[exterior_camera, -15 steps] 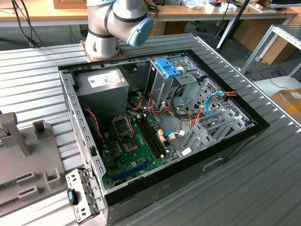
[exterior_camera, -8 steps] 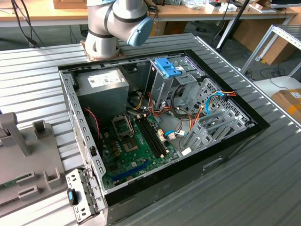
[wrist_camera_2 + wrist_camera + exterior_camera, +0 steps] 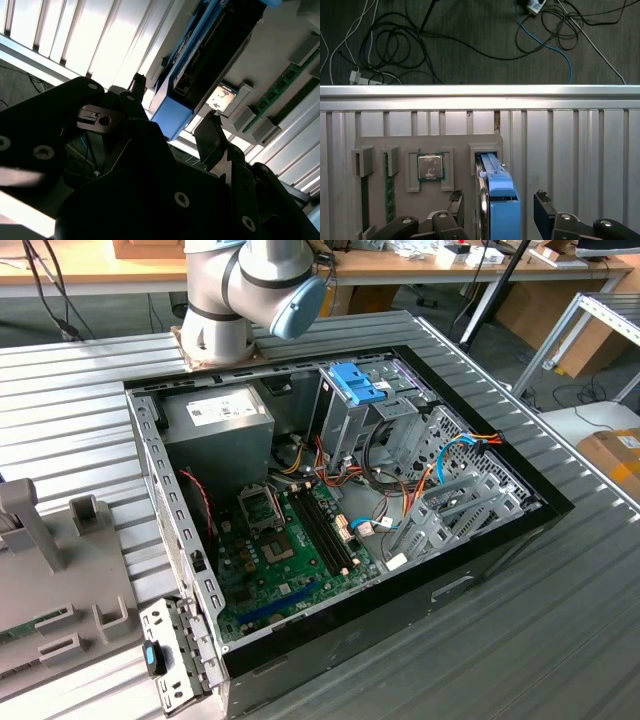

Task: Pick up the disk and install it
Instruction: 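Pick up the disk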

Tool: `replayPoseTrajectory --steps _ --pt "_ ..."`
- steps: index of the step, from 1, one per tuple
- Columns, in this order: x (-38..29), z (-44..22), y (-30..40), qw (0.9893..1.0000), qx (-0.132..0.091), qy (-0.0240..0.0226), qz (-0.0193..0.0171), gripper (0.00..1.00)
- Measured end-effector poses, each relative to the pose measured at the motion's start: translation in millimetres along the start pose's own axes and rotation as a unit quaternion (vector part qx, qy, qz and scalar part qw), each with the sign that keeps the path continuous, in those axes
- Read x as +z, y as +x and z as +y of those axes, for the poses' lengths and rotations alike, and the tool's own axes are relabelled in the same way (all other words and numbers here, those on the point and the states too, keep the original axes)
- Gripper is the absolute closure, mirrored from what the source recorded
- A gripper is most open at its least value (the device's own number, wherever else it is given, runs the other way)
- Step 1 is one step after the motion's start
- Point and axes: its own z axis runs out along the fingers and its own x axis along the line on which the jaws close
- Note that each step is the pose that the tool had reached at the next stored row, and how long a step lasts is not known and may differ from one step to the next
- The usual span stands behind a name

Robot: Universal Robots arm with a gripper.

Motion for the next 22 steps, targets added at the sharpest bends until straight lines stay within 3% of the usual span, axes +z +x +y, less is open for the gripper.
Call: replayPoseTrajectory --steps 14,15,16,19,20,22 --pt "1.7 0.1 0.0 1.0000 0.000 0.0000 0.0000 0.34" --pt "1.7 0.1 0.1 1.0000 0.000 0.0000 0.0000 0.35" --pt "1.8 0.1 0.1 1.0000 0.000 0.0000 0.0000 0.49" --pt "1.9 0.1 0.1 1.0000 0.000 0.0000 0.0000 0.51" --pt "2.0 0.1 0.1 1.0000 0.000 0.0000 0.0000 0.62" --pt "2.0 0.1 0.1 1.0000 0.000 0.0000 0.0000 0.63"
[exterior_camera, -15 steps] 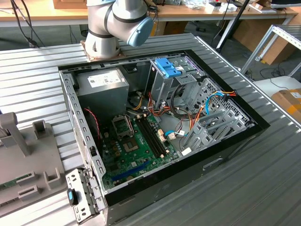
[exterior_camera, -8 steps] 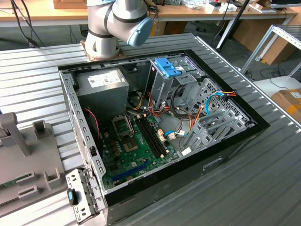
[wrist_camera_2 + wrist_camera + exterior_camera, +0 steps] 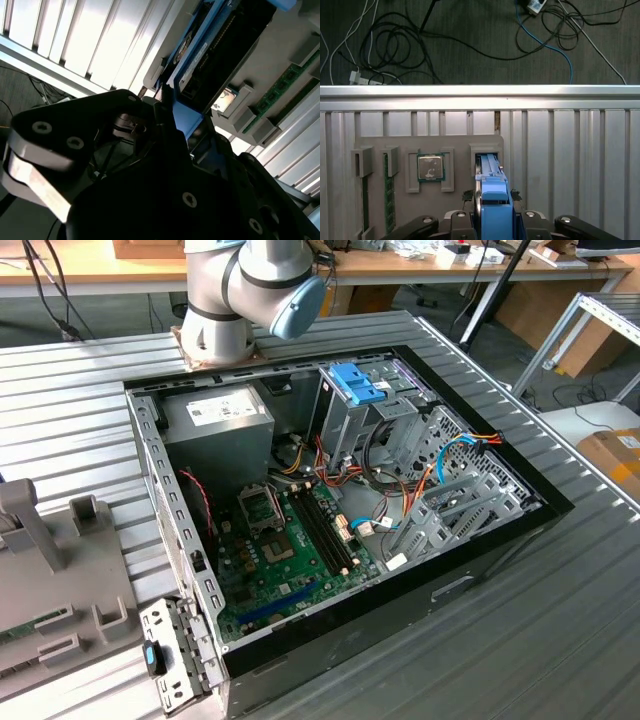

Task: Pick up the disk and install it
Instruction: 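Pick up the disk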

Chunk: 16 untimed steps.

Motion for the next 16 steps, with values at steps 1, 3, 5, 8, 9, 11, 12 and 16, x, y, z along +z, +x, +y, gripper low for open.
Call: replayPoseTrajectory --steps 1,3,5,8,9,11,12,16 --pt "0.1 0.0 0.0 1.0000 0.000 0.0000 0.0000 0.63" --pt "0.1 0.0 0.0 1.0000 0.000 0.0000 0.0000 0.63" --pt "0.3 0.0 0.0 1.0000 0.000 0.0000 0.0000 0.63" --pt "0.4 0.0 0.0 1.0000 0.000 0.0000 0.0000 0.63" --pt "0.4 0.0 0.0 1.0000 0.000 0.0000 0.0000 0.63" --pt "0.5 0.0 -0.1 1.0000 0.000 0.0001 -0.0008 0.63" --pt "0.5 0.1 -0.2 1.0000 0.000 0.0001 -0.0016 0.63" --pt "0.5 0.0 -2.0 1.0000 0.000 0.0000 -0.0035 0.63"
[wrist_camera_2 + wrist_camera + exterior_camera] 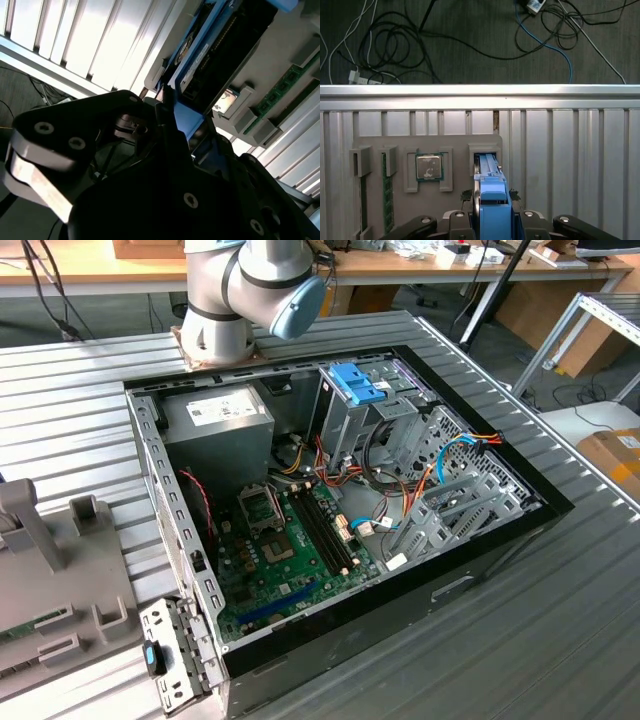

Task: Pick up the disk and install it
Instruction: 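Pick up the disk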

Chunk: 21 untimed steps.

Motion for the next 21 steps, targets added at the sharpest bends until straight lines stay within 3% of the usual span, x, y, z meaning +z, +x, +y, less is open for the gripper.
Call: replayPoseTrajectory --steps 7,8,11,15,19,20,21 --pt "0.1 0.1 -1.1 1.0000 0.000 0.0000 -0.0010 0.63" --pt "0.0 0.0 -1.2 1.0000 0.000 0.0000 -0.0009 0.50" --pt "0.1 0.0 -1.5 1.0000 0.000 0.0000 -0.0009 0.38" --pt "0.1 0.1 -1.9 1.0000 0.000 -0.0001 -0.0009 0.46" --pt "0.1 0.0 -2.3 0.9999 0.000 0.0001 0.0107 0.46" --pt "0.2 -0.2 -5.4 0.9996 0.000 0.0003 0.0281 0.46" --pt "0.3 -1.0 -6.3 0.9996 0.000 0.0002 0.0292 0.46"
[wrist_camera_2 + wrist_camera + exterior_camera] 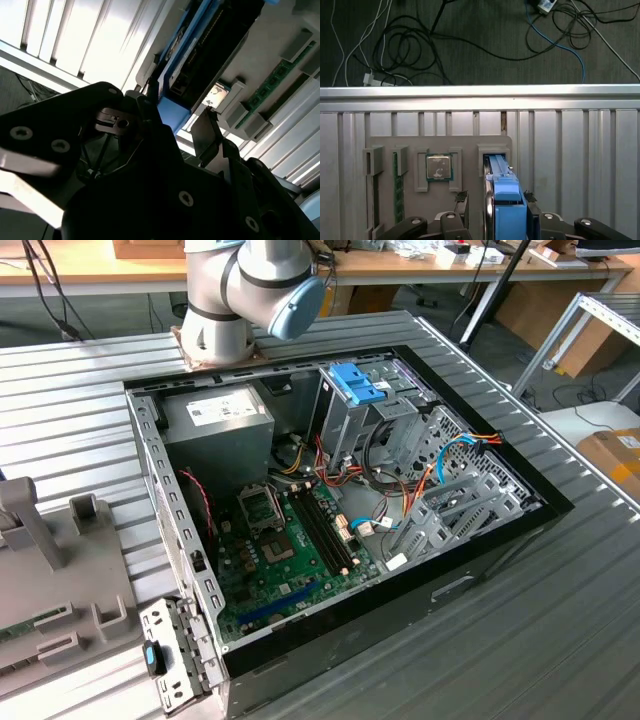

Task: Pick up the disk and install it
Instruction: 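Pick up the disk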

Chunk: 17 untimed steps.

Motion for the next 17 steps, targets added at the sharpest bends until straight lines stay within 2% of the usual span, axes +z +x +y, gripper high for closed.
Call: replayPoseTrajectory --steps 1,3,5,17 --pt "0.3 -2.5 -2.2 1.0000 0.000 0.0001 0.0021 0.46" --pt "0.2 -3.4 -3.7 1.0000 0.000 0.0000 0.0036 0.46" --pt "0.2 0.3 -3.7 1.0000 0.000 0.0000 0.0036 0.46" --pt "0.2 -0.3 -3.7 1.0000 0.000 0.0001 0.0035 0.46"
